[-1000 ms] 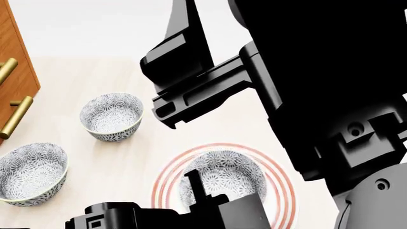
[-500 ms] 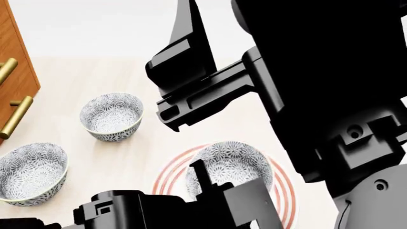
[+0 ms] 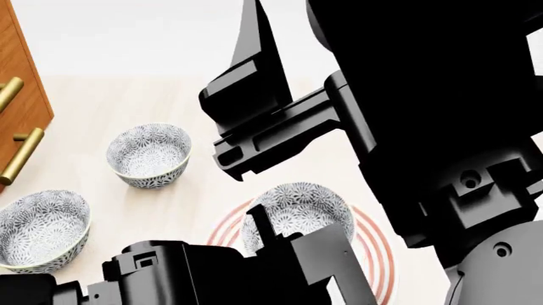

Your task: Put the bowl at the front on the plate.

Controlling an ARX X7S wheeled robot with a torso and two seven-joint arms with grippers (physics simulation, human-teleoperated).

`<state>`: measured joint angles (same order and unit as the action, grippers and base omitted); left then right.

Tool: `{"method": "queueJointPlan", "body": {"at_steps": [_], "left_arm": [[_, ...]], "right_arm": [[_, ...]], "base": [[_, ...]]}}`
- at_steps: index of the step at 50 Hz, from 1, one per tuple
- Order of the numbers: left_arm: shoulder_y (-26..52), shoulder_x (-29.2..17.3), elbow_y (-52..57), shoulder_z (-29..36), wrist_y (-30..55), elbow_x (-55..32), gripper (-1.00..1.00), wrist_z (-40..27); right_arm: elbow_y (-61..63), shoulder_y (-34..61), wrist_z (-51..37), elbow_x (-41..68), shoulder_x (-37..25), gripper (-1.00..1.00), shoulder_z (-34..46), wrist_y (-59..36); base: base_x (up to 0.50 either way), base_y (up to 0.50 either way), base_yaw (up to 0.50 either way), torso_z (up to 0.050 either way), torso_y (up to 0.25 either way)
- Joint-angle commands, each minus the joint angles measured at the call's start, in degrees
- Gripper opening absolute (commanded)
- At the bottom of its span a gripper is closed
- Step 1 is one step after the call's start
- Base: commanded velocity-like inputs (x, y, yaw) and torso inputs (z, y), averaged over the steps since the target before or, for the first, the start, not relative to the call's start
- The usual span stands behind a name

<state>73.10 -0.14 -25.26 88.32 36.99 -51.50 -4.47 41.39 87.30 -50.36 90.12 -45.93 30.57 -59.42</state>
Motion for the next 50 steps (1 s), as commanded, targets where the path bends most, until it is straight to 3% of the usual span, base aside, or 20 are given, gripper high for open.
{"method": "queueJointPlan", "body": {"at_steps": [1, 50], "left_arm": [[0.4, 0.1, -1.4, 0.3, -0.8, 0.1, -1.00, -0.2], [-2.5, 0.1, -2.6, 0.2, -1.4, 1.9, -1.00, 1.4]], "right_arm": [[0.3, 0.3, -0.9, 1.2, -0.4, 1.00, 0.2, -0.2], [1.1, -0.7, -0.4, 0.3, -1.4, 1.00, 0.2, 1.0]], "base": [[0.00, 0.00, 0.00, 0.000, 0.000], [0.00, 0.00, 0.00, 0.000, 0.000]]}}
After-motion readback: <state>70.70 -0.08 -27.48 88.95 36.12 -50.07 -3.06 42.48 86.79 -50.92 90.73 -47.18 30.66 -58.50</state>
